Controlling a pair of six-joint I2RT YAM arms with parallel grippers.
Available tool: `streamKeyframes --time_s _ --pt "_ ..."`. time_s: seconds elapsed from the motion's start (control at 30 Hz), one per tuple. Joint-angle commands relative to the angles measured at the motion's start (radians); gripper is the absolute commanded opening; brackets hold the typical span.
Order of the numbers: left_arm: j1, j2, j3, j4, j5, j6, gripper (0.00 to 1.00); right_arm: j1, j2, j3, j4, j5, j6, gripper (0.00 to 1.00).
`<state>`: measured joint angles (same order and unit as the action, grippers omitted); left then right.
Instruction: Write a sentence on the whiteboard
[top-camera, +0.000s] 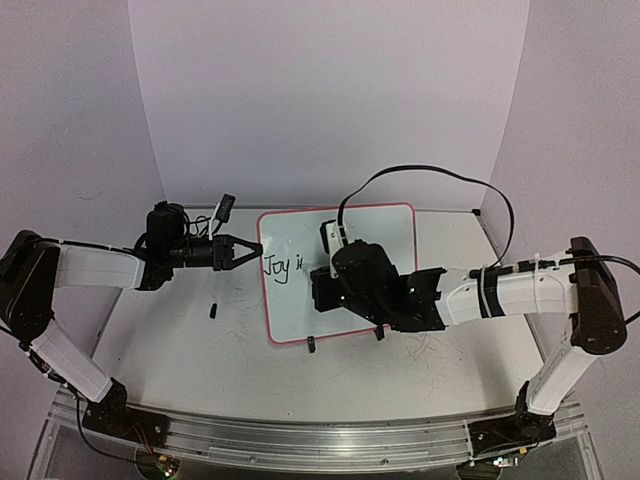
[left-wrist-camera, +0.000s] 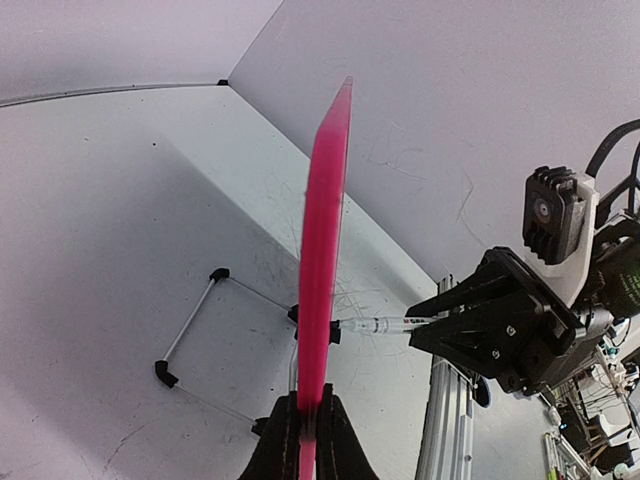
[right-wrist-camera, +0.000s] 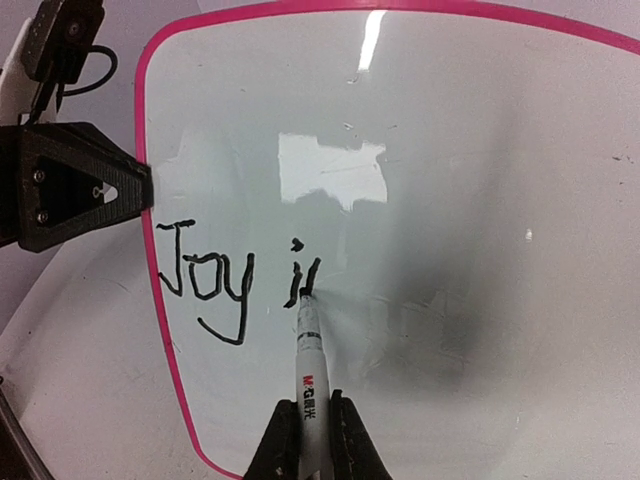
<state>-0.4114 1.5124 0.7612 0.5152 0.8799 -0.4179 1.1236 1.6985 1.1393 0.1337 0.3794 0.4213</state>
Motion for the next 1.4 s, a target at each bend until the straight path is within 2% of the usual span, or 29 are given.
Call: streamKeyframes --time_s 0.0,0.57,1.37 --pt "0.004 -0.054 0.022 0.057 0.033 -0.001 0.0 -0.02 0.009 0.041 0.004 0.066 -0.007 0.0" --pt "0.004 -0.053 0.027 0.057 0.035 -0.002 0.0 -0.03 -0.004 0.038 0.008 0.092 -0.016 0.0" --pt "0.004 -0.049 0.031 0.057 0.035 -0.003 0.0 -0.028 -0.037 -0.024 -0.05 0.092 0.066 0.0"
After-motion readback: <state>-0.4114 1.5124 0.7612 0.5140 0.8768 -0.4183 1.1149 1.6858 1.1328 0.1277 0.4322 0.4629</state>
